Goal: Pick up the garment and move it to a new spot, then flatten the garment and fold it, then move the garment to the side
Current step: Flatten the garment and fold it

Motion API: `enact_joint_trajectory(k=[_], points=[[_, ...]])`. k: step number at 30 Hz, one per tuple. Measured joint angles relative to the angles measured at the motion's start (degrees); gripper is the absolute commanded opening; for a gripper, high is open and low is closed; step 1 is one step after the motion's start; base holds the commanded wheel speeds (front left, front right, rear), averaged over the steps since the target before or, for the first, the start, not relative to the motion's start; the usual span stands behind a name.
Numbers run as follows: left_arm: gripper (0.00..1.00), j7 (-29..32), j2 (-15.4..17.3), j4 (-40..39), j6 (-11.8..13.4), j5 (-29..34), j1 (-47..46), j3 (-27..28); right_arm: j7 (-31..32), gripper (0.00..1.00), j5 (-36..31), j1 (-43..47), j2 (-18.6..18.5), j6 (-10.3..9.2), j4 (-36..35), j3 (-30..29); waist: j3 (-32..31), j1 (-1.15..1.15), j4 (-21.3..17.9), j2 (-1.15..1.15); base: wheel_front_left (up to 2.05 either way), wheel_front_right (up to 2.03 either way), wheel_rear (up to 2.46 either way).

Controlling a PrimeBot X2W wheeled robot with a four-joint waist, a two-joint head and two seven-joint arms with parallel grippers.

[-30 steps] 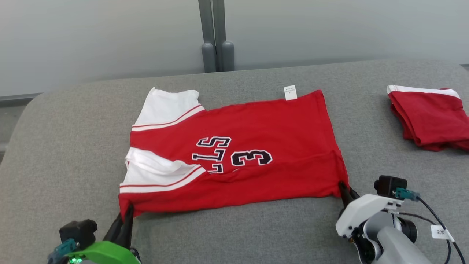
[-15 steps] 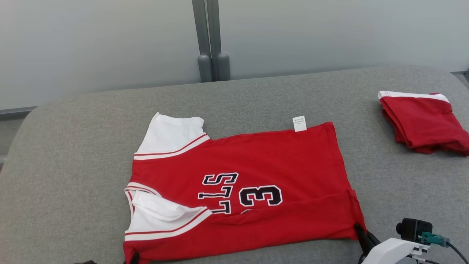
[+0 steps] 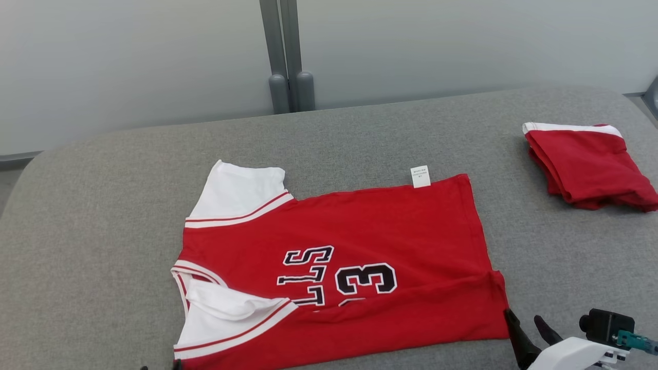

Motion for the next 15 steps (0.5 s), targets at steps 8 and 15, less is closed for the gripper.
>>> enact_joint_trajectory(k=[8,15], points=[[1.00,0.91,5.26,-0.37,-0.78,1.54,-10.09,1.41,0.76,1.00,-1.44,-2.24,-0.74,0.00,-6.98,-1.12,1.92,0.00,-0.83,0.00,0.00,0.00,0.00],[1.00,6.23,7.10,3.92,-0.80,4.07,-28.47,-0.15,2.25,1.00,-2.36,-10.20,-2.49,0.00,-9.66,3.69,6.35,0.00,-2.29,0.00,0.00,0.00,0.00]])
